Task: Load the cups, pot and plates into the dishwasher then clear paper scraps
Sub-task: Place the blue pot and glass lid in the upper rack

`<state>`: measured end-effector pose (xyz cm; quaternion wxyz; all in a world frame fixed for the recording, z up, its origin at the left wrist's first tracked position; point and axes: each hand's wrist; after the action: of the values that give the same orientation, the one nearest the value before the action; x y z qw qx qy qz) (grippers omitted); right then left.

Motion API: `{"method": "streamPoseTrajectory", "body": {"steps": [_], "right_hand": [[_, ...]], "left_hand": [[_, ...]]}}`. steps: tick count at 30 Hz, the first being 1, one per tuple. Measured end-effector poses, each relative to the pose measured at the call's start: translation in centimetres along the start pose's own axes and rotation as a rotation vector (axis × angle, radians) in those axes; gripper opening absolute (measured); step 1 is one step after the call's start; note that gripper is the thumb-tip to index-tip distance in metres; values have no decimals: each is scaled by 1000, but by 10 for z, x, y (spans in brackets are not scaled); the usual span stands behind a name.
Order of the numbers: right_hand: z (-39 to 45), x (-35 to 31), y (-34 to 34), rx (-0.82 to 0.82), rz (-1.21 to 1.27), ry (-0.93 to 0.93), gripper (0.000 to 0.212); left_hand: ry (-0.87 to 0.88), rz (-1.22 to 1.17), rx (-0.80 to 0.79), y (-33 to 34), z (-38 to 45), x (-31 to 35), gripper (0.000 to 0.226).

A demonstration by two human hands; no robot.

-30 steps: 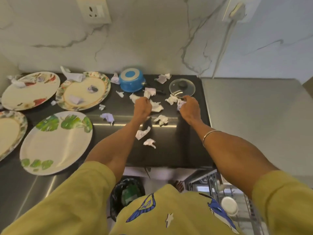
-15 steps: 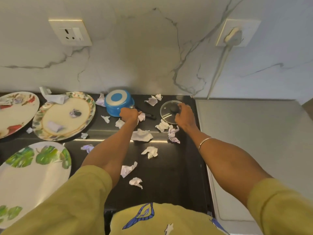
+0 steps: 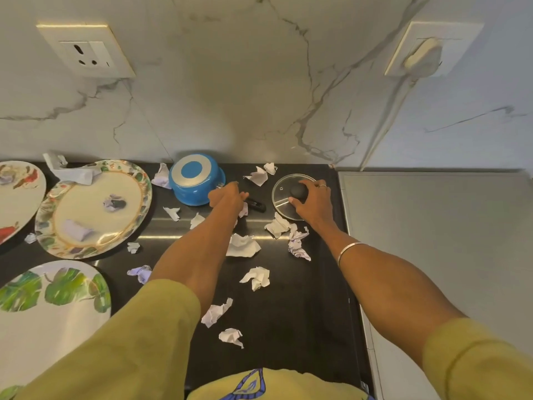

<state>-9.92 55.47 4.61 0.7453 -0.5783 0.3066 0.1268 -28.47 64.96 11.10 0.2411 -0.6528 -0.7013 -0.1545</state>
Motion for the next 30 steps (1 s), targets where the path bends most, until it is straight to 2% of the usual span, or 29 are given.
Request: {"method": "streamPoseTrajectory", "body": {"steps": [1,3,5,13,20,24,30], "right_hand": [[0,1,1,7,4,1,57],[-1,1,1,20,18,5,57],[-2,0,1,30,26,-4,56],[-10,-10,-7,11,-10,-39,53],[-20,-28,-25,61,-4,-81,54],[-26,-38,-37,93,3,-112,55],[-47,-52,-46,63,-25,-167,55]], "left_hand": [[41,74,36,0,15,-4,42],[-51,-36,149,0,19,-1,40],[-53,-70,244,1,26,1,39],[115,-51,298,-18,7,6,52],[229,-197,254,-37,-3,4,30],[326,-132,298,-50,-13,-10,24],[443,71,373,-75,-29,-44,37]]}}
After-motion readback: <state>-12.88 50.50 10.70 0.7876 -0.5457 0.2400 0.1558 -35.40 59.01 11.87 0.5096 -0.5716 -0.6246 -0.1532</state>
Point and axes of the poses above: each hand's wrist, its own z-axis towards the middle knuckle, its own y-axis out of the palm, x = y × z, and after that the axes turned 15 degrees about -y, right-handed
